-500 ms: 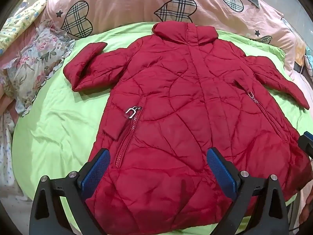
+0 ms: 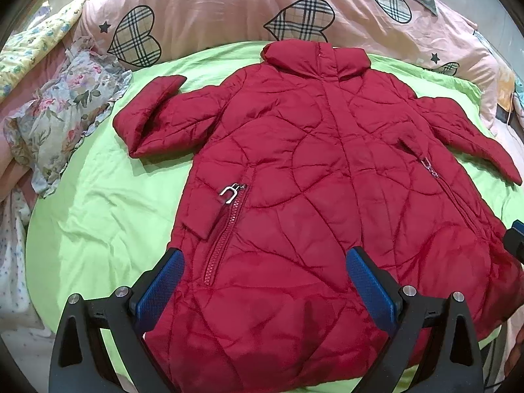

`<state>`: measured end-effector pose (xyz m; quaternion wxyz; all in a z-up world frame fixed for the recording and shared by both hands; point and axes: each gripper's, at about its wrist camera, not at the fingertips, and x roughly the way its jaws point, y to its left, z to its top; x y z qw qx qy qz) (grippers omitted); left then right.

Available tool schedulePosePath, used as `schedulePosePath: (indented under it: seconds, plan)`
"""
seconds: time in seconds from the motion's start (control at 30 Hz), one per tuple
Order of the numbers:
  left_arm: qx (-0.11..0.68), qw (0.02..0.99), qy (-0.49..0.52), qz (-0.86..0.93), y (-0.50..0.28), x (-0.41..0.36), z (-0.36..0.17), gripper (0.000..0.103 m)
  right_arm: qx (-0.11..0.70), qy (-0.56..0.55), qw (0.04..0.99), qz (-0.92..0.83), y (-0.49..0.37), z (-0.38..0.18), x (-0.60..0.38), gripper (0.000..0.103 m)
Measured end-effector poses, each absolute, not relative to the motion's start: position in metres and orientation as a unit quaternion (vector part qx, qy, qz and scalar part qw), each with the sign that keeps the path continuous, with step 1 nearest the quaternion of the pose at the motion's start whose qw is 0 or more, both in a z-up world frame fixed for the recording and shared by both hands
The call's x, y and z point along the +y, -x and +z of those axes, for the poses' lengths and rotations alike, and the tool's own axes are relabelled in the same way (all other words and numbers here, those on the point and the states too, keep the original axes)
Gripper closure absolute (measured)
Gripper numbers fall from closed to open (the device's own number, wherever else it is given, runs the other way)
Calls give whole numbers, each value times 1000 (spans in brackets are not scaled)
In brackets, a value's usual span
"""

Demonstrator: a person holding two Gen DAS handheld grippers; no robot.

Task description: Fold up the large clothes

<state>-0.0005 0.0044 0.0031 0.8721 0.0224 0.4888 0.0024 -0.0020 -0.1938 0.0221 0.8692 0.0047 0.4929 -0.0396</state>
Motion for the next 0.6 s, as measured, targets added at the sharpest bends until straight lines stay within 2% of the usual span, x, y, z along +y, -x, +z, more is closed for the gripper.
schedulePosePath:
  seconds: [0.6]
  plan:
    - [485, 874, -17, -5, 2, 6, 4, 3, 493, -8, 869, -35, 2, 23, -194, 0]
